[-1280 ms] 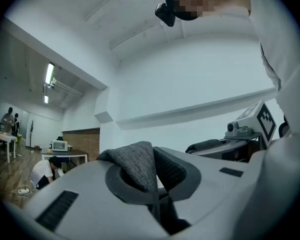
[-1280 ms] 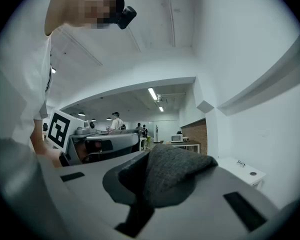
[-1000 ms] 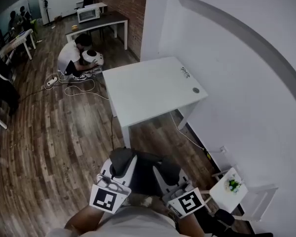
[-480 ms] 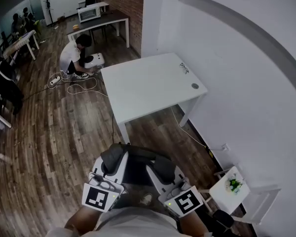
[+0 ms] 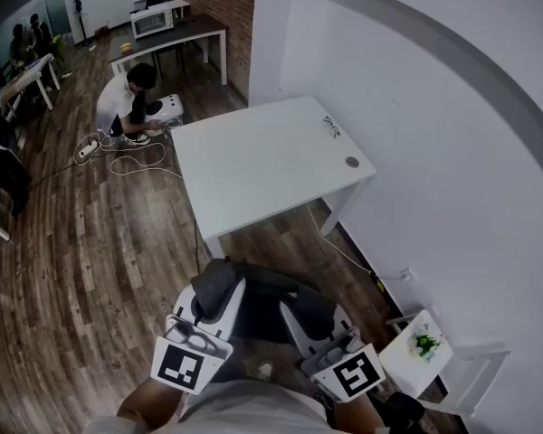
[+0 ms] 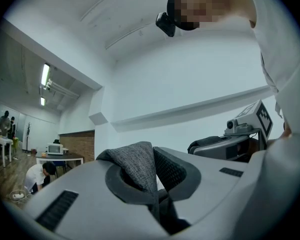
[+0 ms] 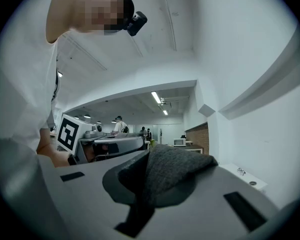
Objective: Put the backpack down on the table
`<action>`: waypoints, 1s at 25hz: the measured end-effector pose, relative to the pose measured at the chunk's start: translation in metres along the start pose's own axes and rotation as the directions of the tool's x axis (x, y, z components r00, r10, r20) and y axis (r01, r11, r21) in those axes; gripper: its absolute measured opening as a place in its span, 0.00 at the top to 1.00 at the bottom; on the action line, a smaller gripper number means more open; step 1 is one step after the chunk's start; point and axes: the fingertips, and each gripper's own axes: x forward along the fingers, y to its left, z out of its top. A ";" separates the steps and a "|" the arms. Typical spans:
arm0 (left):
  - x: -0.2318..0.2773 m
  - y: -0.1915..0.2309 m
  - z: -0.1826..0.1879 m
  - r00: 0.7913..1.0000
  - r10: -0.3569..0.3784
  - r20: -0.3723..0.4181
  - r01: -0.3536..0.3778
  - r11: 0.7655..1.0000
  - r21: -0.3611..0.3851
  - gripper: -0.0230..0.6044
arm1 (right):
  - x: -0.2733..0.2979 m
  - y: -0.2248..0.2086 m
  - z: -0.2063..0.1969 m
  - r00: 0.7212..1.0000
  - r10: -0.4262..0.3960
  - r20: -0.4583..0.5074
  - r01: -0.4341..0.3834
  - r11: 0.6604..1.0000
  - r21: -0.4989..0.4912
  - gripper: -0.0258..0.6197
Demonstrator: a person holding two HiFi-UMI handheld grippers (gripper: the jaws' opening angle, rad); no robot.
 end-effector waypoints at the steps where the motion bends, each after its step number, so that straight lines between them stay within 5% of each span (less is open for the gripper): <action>1: 0.008 0.005 -0.002 1.000 -0.014 -0.001 0.014 1.000 -0.009 0.90 | 0.006 -0.007 -0.001 1.000 -0.009 -0.007 0.009 1.000 0.000 0.89; 8: 0.064 0.053 -0.012 0.992 -0.125 -0.030 0.123 0.991 -0.050 0.90 | 0.060 -0.055 -0.003 0.997 -0.051 -0.053 0.053 0.998 0.031 0.89; 13: 0.085 0.065 -0.011 0.956 -0.279 -0.093 0.284 0.957 0.051 0.90 | 0.086 -0.083 0.006 0.992 -0.115 -0.054 0.117 0.993 0.026 0.89; 25: 0.140 0.132 0.013 0.953 -0.302 -0.020 0.302 0.952 0.053 0.90 | 0.158 -0.126 0.030 0.982 -0.187 -0.027 0.185 0.982 -0.047 0.89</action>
